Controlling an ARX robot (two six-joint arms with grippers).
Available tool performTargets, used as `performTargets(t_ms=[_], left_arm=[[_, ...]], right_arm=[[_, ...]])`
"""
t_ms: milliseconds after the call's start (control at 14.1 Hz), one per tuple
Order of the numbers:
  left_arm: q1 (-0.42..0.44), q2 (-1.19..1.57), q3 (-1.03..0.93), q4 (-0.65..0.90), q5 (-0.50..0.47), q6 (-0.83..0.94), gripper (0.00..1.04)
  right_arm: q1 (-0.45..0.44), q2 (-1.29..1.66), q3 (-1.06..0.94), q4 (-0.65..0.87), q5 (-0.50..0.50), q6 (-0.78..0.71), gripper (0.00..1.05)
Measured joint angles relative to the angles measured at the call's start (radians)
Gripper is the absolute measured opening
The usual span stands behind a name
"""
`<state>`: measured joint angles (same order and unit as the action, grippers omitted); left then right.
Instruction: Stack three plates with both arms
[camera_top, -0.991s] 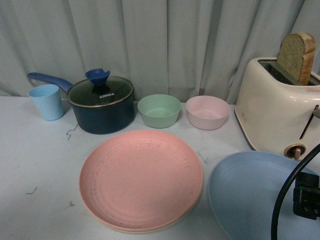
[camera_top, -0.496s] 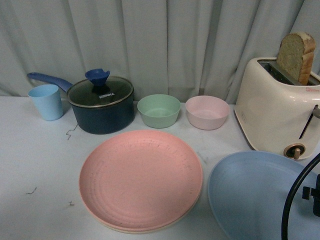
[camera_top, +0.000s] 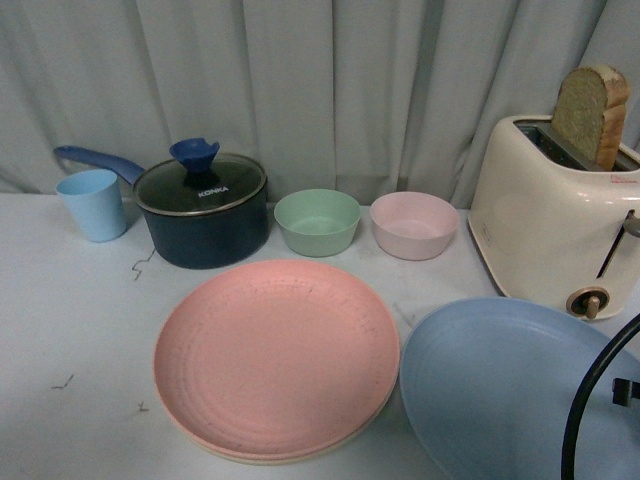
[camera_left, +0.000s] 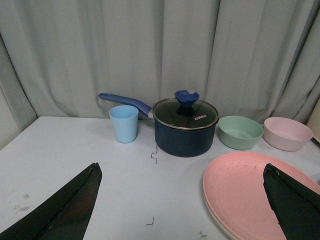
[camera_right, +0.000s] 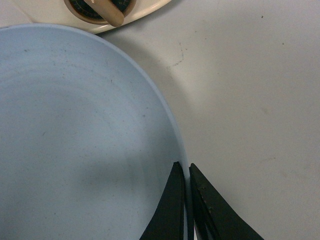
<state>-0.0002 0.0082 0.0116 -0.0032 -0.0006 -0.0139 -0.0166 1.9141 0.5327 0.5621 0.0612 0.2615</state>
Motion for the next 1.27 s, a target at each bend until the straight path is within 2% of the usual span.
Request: performTargets(t_ms=[283, 354, 425, 566, 708, 850, 1062, 1274], left_arm=[[0.0, 0.0, 0.0, 0.0, 0.0, 0.0, 0.98], [0.0, 0.0, 0.0, 0.0, 0.0, 0.0, 0.98], [0.0, 0.0, 0.0, 0.0, 0.0, 0.0, 0.98], [0.0, 0.0, 0.0, 0.0, 0.0, 0.0, 0.98], [0.0, 0.0, 0.0, 0.0, 0.0, 0.0, 0.98], [0.0, 0.0, 0.0, 0.0, 0.0, 0.0, 0.98], [0.0, 0.0, 0.0, 0.0, 0.0, 0.0, 0.98], [0.0, 0.0, 0.0, 0.0, 0.0, 0.0, 0.98]], right_arm=[[-0.064, -0.189, -0.107, -0.052, -0.06, -0.006, 0.03], [-0.122, -0.374, -0.191, -0.151, -0.129, -0.033, 0.03], [-0.117, -0.661, -0.199, -0.295, -0.222, -0.017, 0.03], [-0.014, -0.667, -0.141, -0.25, -0.175, 0.053, 0.03], [0.157, -0.529, -0.052, -0.2, -0.073, 0.154, 0.03], [0.34, -0.357, 0.102, -0.22, 0.03, 0.22, 0.03], [0.48, -0.154, 0.289, -0.301, 0.127, 0.265, 0.03], [0.525, -0.05, 0.393, -0.348, 0.164, 0.288, 0.03]])
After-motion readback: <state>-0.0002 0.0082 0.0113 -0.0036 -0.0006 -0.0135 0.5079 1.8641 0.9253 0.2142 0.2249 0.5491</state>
